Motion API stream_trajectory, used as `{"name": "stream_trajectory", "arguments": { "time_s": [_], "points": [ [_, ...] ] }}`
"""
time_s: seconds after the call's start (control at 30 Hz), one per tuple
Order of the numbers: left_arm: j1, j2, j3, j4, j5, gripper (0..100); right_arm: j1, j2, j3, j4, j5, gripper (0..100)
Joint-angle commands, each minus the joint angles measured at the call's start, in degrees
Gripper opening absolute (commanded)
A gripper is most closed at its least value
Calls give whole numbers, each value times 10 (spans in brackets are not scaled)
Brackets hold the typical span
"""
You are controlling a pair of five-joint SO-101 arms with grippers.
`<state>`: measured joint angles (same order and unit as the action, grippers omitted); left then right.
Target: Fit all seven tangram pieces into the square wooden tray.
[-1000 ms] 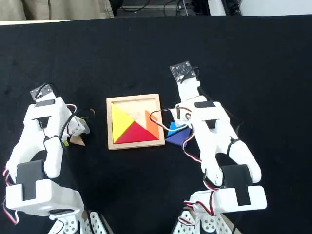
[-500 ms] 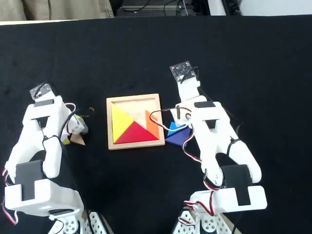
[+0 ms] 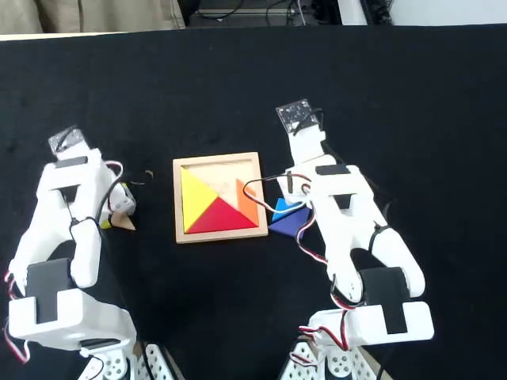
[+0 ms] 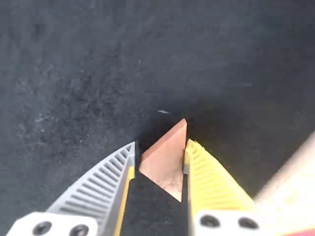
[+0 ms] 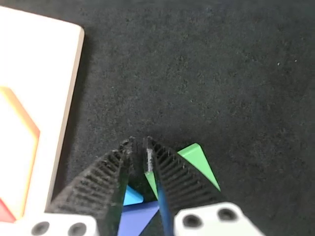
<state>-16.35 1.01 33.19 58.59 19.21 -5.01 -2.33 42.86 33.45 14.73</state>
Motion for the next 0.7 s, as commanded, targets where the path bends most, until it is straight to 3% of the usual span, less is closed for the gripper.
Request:
{"name": "stream_trajectory", "arguments": {
  "time_s": [0.0, 0.17, 0.33, 0.5, 0.67],
  "points": [
    [87, -86, -124, 86, -65, 120, 32, -25, -4, -13, 5, 33],
    [218, -156, -169, 103, -96, 123, 48, -27, -6, -14, 2, 32],
    [344, -125, -167, 40, -94, 123, 49, -25, -2, -27, 1, 32],
    [364, -14, -196, -4, -24, 122, 49, -25, -1, -29, 1, 32],
    [380, 86, -255, -5, -14, 121, 49, -25, -3, -29, 1, 32]
  ]
}}
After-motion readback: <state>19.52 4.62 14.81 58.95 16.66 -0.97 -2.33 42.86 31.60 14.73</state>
